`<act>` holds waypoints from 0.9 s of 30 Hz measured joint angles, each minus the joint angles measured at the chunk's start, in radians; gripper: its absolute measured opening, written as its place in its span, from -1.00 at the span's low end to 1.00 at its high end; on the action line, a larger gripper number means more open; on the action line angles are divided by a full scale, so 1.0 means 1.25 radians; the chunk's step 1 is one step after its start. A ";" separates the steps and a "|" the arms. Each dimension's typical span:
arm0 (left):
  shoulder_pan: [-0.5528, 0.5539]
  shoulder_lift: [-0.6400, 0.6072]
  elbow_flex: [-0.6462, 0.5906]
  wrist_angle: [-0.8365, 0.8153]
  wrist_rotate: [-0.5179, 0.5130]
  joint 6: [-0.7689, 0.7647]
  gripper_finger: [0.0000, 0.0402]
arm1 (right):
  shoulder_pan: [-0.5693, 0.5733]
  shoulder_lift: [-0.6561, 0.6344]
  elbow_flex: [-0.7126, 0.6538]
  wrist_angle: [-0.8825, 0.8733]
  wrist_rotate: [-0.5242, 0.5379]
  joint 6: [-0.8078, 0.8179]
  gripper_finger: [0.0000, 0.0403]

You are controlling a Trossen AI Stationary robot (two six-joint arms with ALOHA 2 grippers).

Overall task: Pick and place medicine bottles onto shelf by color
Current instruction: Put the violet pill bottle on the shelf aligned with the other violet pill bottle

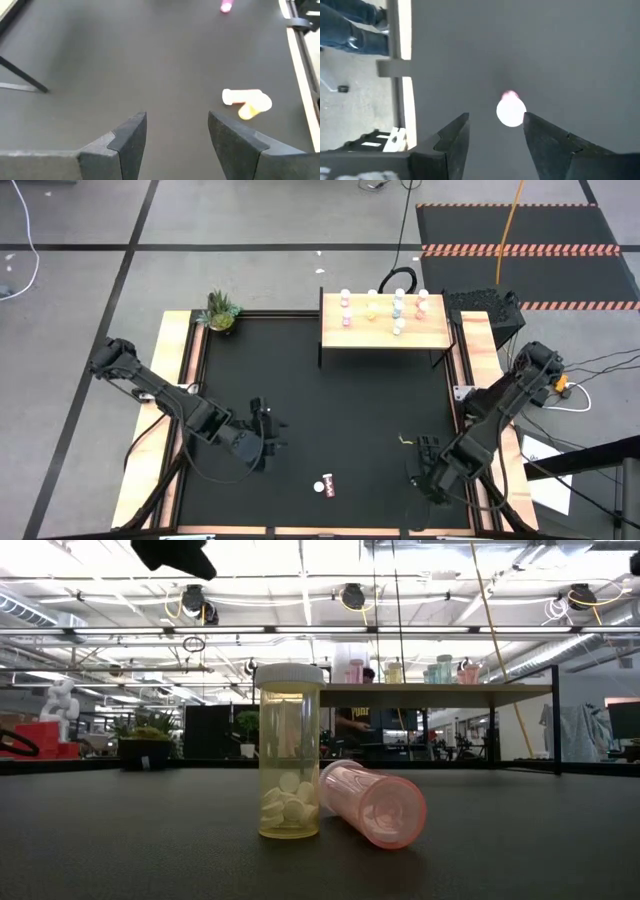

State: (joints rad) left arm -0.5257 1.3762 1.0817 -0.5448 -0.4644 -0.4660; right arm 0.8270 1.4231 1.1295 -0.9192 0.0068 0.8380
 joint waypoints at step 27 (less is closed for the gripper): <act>0.046 0.000 0.000 0.002 0.008 0.021 0.05 | 0.010 -0.001 -0.195 0.171 0.018 0.008 -0.21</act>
State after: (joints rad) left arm -0.4687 1.3762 1.0817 -0.5423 -0.4541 -0.4397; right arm 0.8398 1.4223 0.8858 -0.7061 0.0296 0.8477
